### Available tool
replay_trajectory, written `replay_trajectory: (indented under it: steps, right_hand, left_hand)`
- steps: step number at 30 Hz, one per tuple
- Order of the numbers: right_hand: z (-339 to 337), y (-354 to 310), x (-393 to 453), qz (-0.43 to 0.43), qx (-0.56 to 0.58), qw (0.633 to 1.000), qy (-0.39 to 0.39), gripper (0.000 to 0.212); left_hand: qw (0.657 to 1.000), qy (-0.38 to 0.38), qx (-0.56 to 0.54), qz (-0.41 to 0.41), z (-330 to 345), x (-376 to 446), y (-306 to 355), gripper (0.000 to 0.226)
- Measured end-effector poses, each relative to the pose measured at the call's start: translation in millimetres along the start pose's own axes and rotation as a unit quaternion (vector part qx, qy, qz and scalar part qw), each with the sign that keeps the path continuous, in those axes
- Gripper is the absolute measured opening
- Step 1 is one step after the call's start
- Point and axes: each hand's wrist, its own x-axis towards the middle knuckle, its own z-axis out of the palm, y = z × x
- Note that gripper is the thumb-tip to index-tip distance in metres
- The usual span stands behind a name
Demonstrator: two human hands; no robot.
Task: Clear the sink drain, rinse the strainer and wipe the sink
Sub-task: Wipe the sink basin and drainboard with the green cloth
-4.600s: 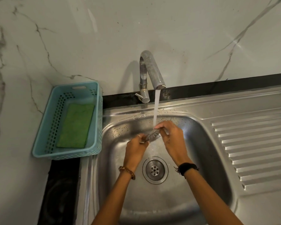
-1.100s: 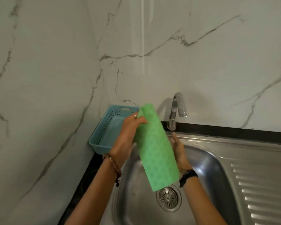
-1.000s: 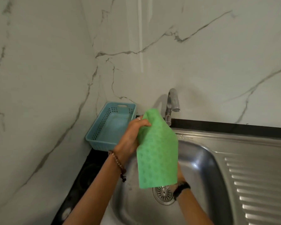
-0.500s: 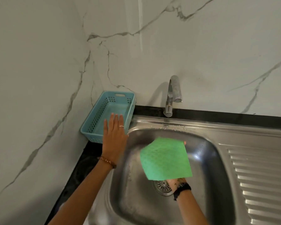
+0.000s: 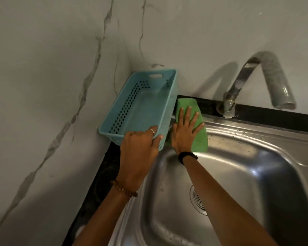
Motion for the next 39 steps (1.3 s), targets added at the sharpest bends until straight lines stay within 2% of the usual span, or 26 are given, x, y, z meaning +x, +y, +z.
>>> replay_trajectory:
  steps: [1,2,3,5,6,8,10,12,13,15,17,18,21,23,28,32,35,37,39]
  right_hand:
    - [8.7,-5.7,-0.1,-0.047,-0.028,0.998,-0.015,0.059]
    - [14.7,-11.2,-7.3,-0.101,0.005,0.993,-0.060,0.057]
    - [17.1,-18.8,-19.6,-0.146,0.093,0.980,-0.098,0.048]
    - [16.1,-35.5,-47.9,-0.041,0.352,0.930,-0.097,0.021]
    - [19.9,-40.2,-57.9,0.056,0.461,0.881,-0.096,0.020]
    - [15.8,-45.0,-73.7,0.115,0.503,0.850,-0.109,0.027]
    - [15.0,-41.0,-88.3,0.066,0.464,0.876,-0.114,0.045]
    - [17.2,-33.3,-95.6,-0.079,0.357,0.919,-0.149,0.043]
    - [17.6,-28.5,-97.0,-0.155,0.264,0.941,-0.146,0.040]
    - [19.1,-19.4,-90.8,-0.267,0.136,0.952,-0.065,0.035]
    - [15.9,-14.4,-77.1,-0.320,0.045,0.946,-0.002,0.040]
    - [12.9,-12.8,-66.2,-0.322,0.018,0.946,-0.004,0.043]
    - [3.9,-2.2,-31.0,-0.305,-0.123,0.937,-0.115,0.052]
    - [-1.0,6.4,-16.3,-0.303,-0.165,0.928,-0.139,0.054]
    - [-25.5,30.1,-7.4,-0.250,-0.217,0.937,-0.115,0.053]
    - [-56.4,73.8,-11.4,-0.208,-0.247,0.942,-0.086,0.054]
    - [-83.5,107.9,-15.8,-0.175,-0.255,0.948,-0.076,0.055]
    - [-104.7,134.0,-17.4,-0.146,-0.280,0.947,-0.067,0.054]
    - [-128.1,159.3,-21.9,-0.087,-0.270,0.958,-0.045,0.057]
  left_hand:
    - [1.000,-0.002,-0.009,-0.002,-0.3,0.0,-0.5,0.029]
    - [1.000,-0.008,-0.019,-0.008,-0.7,-0.1,-0.1,0.027]
    - [0.999,-0.011,-0.027,-0.015,-0.6,-0.1,0.0,0.027]
    - [0.999,-0.012,-0.034,-0.025,-0.5,0.1,1.3,0.027]
    - [0.999,-0.012,-0.038,-0.031,-0.7,-0.4,2.2,0.028]
    - [0.998,-0.013,-0.047,-0.040,-1.4,-0.7,2.8,0.031]
    - [0.998,-0.013,-0.046,-0.042,-0.9,-0.5,2.3,0.031]
    - [0.998,-0.017,-0.042,-0.044,0.1,-1.4,2.8,0.031]
    - [0.998,-0.019,-0.044,-0.046,1.0,-2.3,3.0,0.031]
    - [0.997,-0.024,-0.046,-0.051,3.1,-3.2,3.1,0.032]
    - [0.997,-0.025,-0.045,-0.053,5.8,-3.3,2.4,0.032]
    - [0.998,-0.023,-0.040,-0.053,7.1,-3.4,2.3,0.031]
    - [0.999,-0.024,-0.013,-0.040,11.9,-4.2,3.2,0.030]
    - [0.999,-0.034,0.013,-0.032,15.7,-5.5,4.5,0.030]
    - [0.996,-0.006,0.068,-0.051,22.1,-6.8,9.7,0.027]
    - [0.988,-0.043,0.121,-0.092,30.5,-8.8,15.0,0.024]
    - [0.985,-0.024,0.135,-0.102,37.8,-13.9,20.7,0.030]
    - [0.987,0.012,0.138,-0.079,42.2,-13.3,28.8,0.044]
    - [0.991,0.045,0.123,0.000,50.9,-7.6,40.4,0.056]
